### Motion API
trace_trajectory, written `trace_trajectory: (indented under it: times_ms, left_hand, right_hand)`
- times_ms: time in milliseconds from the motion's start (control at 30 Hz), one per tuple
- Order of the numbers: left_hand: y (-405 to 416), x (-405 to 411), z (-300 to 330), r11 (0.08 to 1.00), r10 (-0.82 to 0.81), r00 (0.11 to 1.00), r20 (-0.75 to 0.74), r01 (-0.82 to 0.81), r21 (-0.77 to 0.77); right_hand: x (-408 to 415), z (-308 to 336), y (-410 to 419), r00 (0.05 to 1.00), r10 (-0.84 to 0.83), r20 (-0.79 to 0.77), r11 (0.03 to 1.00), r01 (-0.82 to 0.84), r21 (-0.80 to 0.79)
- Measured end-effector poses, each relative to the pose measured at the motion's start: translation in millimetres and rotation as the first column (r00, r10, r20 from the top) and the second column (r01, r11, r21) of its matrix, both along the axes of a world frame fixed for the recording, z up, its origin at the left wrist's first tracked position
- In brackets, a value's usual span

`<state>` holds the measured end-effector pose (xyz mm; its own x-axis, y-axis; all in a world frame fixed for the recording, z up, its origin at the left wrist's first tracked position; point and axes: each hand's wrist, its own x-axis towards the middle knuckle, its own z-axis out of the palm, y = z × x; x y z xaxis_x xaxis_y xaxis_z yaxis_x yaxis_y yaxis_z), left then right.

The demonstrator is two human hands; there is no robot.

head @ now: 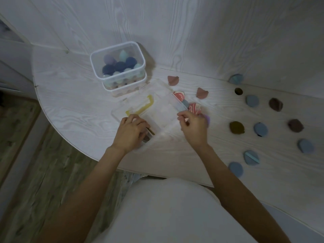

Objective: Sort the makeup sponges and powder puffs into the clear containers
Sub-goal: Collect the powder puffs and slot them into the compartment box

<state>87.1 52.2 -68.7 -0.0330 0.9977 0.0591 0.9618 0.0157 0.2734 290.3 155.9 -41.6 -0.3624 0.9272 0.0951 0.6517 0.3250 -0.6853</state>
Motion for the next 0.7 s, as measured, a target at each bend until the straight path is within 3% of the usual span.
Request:
trace_trajectory:
  times_ms: [100, 200, 367, 500, 633, 700]
  left_hand:
    - [2.2, -0.9, 1.7, 1.0, -0.002, 1.0, -0.02, 0.002, 0.014]
    - [5.8, 5.5, 4.0, 1.0, -0.005, 0.999, -0.033, 0.005, 0.004]
    - [6.3, 20.1, 3.6, 1.0, -0.005, 1.0, -0.023, 0.006, 0.025]
    - [5.2, 18.1, -3.2, 0.998, -0.007, 1.0, -0.013, 0.008, 0.055]
    - [4.6, 17.7, -6.1, 0.997, -0.004, 1.0, -0.003, 0.005, 0.072]
    - [4.7, 16.2, -7.0, 0.998, -0.003, 1.0, 0.016, 0.002, 0.07]
  right_hand:
    - [42.5, -18.1, 28.6, 0.968, -0.199, 0.154, 0.979, 0.203, -0.01]
    - [56.5, -38.2, 50.9, 0.912, -0.201, 0.357, 0.944, 0.277, -0.177]
    - [50.8, -44.5, 63.8, 0.879, -0.178, 0.442, 0.912, 0.316, -0.26]
    - [58.5, -35.3, 48.2, 0.936, -0.205, 0.287, 0.906, 0.292, -0.305]
    - [50.0, 8.6, 13.0, 0.967, -0.218, -0.133, 0.946, 0.176, -0.273]
    - [27.5, 25.6, -2.5, 0.954, -0.15, -0.262, 0.948, 0.063, -0.313]
